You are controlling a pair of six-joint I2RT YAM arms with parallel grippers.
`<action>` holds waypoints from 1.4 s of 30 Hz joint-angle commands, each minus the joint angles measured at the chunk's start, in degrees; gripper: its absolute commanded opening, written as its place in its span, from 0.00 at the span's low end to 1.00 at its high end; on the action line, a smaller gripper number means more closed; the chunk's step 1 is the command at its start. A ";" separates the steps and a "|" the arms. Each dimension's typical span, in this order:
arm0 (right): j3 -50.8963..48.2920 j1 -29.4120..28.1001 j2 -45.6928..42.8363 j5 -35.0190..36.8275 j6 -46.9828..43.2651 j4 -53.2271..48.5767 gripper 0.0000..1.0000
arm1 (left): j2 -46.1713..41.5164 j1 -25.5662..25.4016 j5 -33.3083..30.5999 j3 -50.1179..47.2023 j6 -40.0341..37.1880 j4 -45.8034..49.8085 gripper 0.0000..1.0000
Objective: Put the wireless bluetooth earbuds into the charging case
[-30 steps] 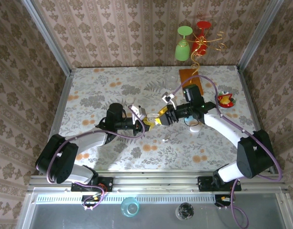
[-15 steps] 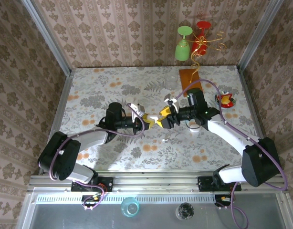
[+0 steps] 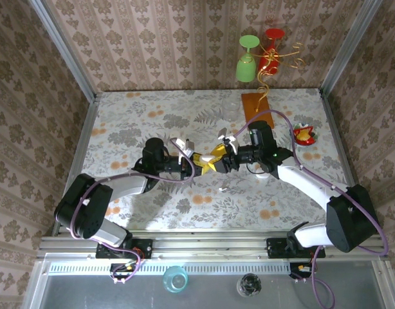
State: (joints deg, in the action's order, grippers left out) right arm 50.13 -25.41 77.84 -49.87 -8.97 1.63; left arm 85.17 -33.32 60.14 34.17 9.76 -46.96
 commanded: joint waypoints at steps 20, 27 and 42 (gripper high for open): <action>0.19 6.46 8.78 18.85 21.13 5.98 0.19 | -6.26 4.49 -20.32 -2.69 -5.70 4.77 1.00; 4.24 9.82 17.63 28.74 30.74 -0.95 0.15 | -8.88 4.58 -39.39 2.58 -10.41 25.35 1.00; 3.23 12.90 23.52 31.96 32.71 -1.45 0.31 | 6.09 6.40 -60.62 25.16 -4.58 63.62 1.00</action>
State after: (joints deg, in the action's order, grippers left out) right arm 53.39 -12.95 101.01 -20.03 23.77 0.82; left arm 87.94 -27.66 2.13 55.53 3.25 5.87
